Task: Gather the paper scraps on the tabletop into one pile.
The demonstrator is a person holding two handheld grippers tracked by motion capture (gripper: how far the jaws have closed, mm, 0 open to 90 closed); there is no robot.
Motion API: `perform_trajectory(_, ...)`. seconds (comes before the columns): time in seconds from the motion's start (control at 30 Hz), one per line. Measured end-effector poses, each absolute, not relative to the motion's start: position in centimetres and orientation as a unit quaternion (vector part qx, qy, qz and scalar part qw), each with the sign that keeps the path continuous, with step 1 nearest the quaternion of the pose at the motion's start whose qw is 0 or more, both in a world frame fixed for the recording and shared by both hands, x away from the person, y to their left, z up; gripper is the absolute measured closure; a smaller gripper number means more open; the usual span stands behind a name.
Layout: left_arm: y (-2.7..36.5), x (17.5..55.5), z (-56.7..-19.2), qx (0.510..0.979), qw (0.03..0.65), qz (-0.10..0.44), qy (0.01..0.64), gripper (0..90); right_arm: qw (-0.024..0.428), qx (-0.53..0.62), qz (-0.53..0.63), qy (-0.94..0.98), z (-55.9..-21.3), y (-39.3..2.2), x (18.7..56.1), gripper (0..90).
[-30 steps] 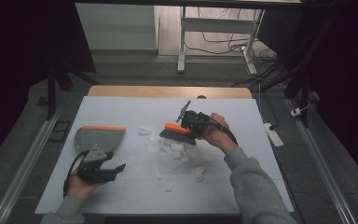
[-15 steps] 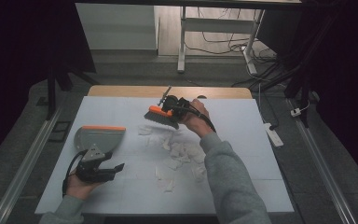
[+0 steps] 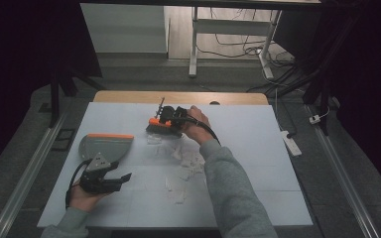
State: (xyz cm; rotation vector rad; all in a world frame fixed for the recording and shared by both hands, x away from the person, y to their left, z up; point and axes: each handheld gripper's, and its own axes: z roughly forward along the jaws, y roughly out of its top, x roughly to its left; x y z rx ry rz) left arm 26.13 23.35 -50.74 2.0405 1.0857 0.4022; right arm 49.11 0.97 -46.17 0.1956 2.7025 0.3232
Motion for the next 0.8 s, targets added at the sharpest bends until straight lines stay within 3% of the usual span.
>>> perform_trajectory(0.47,22.9,26.1,-50.8,0.806,0.382,0.159,0.424,33.8,0.147,-0.013,0.098,0.984,-45.2,-4.5,42.7,67.8)
perform_trajectory(0.8,22.7,26.1,-50.8,0.808,0.378,0.16,0.424,33.8,0.152,0.017,0.128,0.98,-44.6,-8.1,41.3,67.7)
